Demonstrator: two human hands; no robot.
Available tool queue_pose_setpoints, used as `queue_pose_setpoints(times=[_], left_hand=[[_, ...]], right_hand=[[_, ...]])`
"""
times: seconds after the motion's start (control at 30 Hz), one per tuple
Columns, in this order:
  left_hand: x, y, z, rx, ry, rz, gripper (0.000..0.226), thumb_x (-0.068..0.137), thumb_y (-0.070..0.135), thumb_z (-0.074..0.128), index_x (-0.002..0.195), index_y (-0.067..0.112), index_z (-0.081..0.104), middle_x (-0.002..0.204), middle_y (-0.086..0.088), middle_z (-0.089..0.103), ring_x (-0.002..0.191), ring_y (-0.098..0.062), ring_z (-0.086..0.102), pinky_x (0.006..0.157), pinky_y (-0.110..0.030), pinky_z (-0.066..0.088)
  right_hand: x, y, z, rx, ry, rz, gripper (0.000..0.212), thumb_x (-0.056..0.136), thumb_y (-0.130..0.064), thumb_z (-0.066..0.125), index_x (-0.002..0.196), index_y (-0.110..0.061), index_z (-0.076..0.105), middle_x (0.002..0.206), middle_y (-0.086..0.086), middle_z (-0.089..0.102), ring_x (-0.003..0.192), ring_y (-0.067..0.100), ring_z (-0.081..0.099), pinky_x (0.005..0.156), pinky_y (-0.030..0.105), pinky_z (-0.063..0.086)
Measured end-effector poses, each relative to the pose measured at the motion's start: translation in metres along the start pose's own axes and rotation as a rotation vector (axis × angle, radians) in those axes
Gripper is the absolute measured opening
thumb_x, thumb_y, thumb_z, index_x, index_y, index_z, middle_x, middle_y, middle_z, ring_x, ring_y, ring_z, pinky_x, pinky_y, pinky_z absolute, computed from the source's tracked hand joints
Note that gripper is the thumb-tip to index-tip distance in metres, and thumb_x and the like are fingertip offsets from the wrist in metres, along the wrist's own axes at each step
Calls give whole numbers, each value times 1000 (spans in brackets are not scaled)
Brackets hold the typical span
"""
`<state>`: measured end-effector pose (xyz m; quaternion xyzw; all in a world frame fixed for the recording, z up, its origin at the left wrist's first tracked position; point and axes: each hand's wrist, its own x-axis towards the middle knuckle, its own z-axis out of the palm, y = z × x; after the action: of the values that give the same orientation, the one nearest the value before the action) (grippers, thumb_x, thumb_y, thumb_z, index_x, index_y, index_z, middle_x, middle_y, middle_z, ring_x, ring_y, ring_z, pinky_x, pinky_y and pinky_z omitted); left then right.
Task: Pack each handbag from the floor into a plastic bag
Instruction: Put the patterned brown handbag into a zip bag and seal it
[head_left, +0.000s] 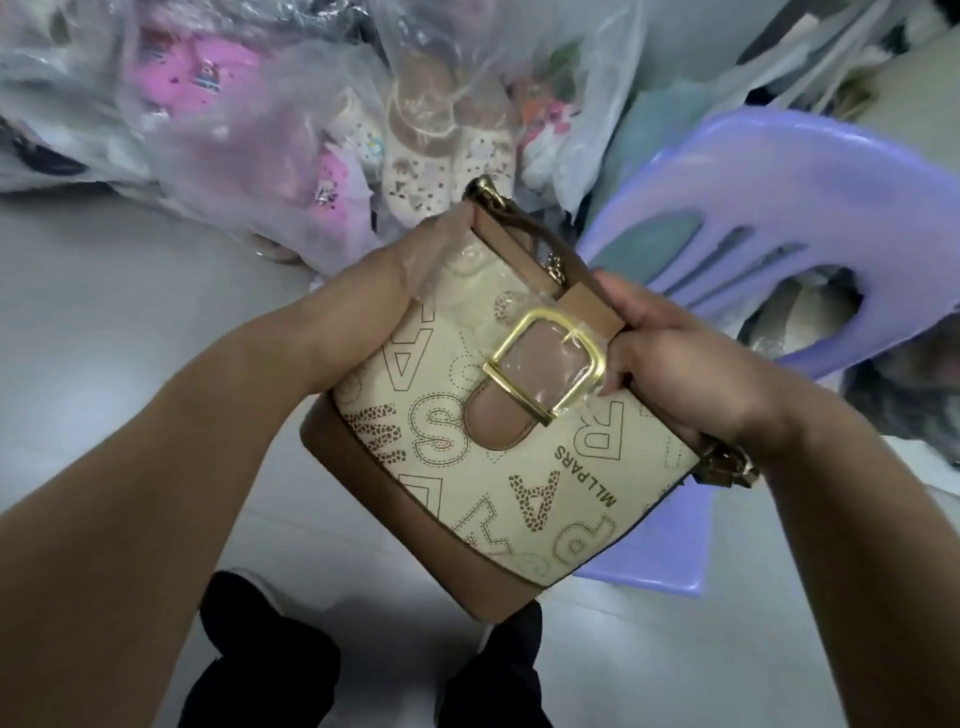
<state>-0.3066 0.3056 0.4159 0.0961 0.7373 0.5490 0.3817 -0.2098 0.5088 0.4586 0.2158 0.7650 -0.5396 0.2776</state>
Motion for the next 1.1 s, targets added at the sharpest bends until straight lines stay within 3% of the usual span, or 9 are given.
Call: queue_pose_setpoints(times=[0.17,0.27,0.33,0.4,0.53,0.67,0.9,1.0,1.1], left_hand=[[20,19,91,93,-110,-17,62,73,84,58,124,51,60,124,19,68,119,-10,63,109,-45,40],[32,31,143,2,-22,-7,46,67,76,67,105,50,71,106,23,73,101,2,69,100,-31,46],[36,38,177,-33,45,-2,41,62,75,71,93,49,73,97,23,75,92,5,70,92,-27,50],[41,39,201,-35,83,15,47,64,76,70,97,43,74,96,20,76,91,2,71,91,-30,52],[44,28,228,-13,143,-79,47,67,79,67,96,43,74,91,18,76,86,-5,74,90,-33,53],[43,-8,233,18,240,-216,25,80,68,66,83,44,72,83,17,75,83,-7,72,81,-27,53],[48,-93,239,63,330,-422,45,81,76,57,100,36,67,99,8,70,95,-22,68,94,-42,53],[57,-110,244,136,363,-366,45,90,67,52,105,26,63,95,5,67,95,-23,67,80,-32,52],[74,-115,243,316,369,-303,48,99,54,45,123,13,53,111,-9,65,106,-35,62,83,-35,48]], right_hand=[[-36,65,-65,-34,105,5,50,53,-13,57,101,-23,65,79,-1,57,79,18,54,73,41,41],[-56,95,-102,-81,200,-19,37,57,-15,53,93,-15,64,71,-4,56,72,14,53,72,43,44],[-68,112,-124,-117,314,-12,37,60,-20,52,93,-24,68,67,-10,64,70,16,61,76,48,53],[-77,124,-141,-166,438,-14,38,62,-27,54,96,-39,67,68,-8,72,71,22,69,79,47,59],[-73,151,-149,-193,580,-24,24,77,-24,64,98,-35,67,73,-11,73,72,16,69,70,33,57],[-46,183,-123,-287,494,43,23,91,-25,55,108,-34,67,92,-11,75,87,18,68,80,32,54],[-1,227,-71,-403,427,113,26,105,-33,42,121,-34,62,114,-1,72,120,32,55,109,45,37],[6,240,-58,-334,404,74,33,102,-26,50,134,-27,59,123,3,71,122,30,58,106,45,44],[8,249,-51,-86,365,69,42,101,-18,55,143,-24,53,134,-3,65,106,9,65,91,27,55]])
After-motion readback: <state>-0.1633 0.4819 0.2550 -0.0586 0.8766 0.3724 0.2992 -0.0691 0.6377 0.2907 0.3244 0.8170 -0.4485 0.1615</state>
